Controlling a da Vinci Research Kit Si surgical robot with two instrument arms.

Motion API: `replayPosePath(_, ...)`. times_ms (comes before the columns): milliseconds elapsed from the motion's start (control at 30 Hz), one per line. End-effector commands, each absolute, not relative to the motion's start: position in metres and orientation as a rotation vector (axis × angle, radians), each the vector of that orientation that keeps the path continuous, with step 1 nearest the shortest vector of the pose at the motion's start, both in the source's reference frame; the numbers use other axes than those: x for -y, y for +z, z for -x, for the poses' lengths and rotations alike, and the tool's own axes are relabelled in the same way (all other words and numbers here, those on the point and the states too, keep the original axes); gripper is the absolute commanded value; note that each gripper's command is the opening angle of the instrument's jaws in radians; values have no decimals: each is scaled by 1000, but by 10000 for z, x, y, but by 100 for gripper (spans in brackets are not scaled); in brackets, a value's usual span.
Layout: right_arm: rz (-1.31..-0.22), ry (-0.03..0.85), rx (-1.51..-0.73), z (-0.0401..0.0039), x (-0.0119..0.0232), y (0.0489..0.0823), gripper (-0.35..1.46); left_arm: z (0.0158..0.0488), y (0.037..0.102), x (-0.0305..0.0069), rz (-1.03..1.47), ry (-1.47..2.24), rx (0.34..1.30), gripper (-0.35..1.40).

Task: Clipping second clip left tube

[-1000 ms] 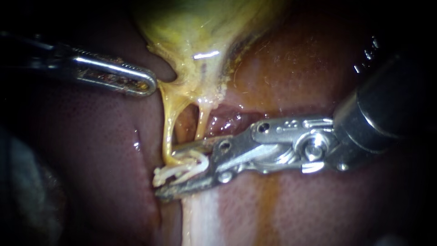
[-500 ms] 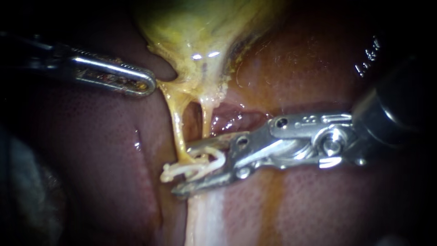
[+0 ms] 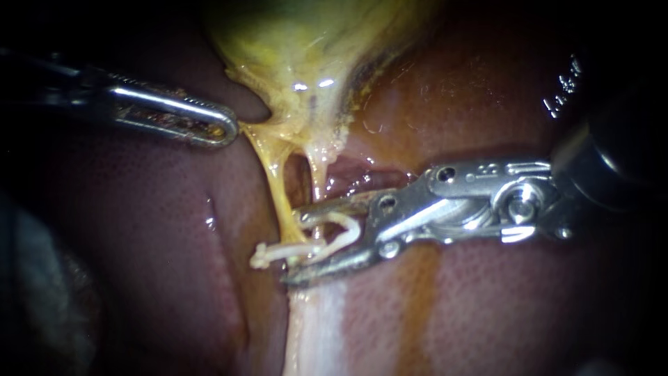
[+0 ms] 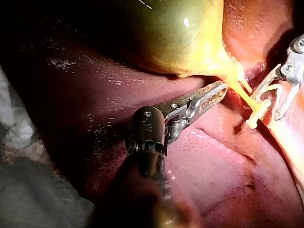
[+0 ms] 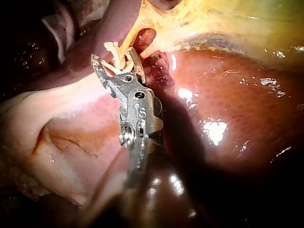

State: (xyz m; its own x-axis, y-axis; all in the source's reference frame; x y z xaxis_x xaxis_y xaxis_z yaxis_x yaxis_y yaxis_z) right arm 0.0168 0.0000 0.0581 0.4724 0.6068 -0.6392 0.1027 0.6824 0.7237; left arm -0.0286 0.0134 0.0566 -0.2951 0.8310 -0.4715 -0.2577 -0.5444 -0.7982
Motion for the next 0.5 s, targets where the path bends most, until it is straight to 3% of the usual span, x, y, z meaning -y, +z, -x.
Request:
replayPosePath(33, -795, 364, -1053, -168, 0, 583, 46, 286, 566, -134, 1202, 1913, 788, -35)
replayPosePath(500, -886, 543, -1037, -177, 3, 613, 49, 286, 566, -134, 1202, 1913, 788, -35)
